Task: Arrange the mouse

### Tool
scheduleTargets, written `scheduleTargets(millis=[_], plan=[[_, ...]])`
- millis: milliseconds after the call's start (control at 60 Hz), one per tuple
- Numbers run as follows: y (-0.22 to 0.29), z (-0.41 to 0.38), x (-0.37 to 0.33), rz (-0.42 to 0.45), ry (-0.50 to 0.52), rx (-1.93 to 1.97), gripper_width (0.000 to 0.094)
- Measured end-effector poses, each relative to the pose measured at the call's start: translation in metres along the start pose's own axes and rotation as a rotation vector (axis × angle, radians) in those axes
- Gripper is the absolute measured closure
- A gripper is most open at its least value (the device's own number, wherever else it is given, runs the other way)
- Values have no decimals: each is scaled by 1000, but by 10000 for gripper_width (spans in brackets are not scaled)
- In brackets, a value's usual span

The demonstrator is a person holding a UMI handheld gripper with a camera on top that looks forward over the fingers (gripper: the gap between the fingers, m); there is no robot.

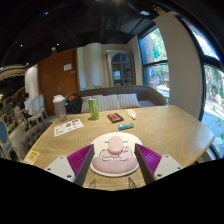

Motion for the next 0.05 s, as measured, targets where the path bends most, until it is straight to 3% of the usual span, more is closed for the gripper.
scheduleTargets(millis=[50], plan=[[-7,-5,-16,17,12,1,93]])
Point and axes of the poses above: the point between the fingertips, and its own axes, seen from behind it with the camera up: z to the right, y up, x forward, the way the camera looks, the point moved 5 cm from there along -x, backward, against the way the camera looks, and after that the axes turned 15 degrees about -z, right-handed, at the moved point
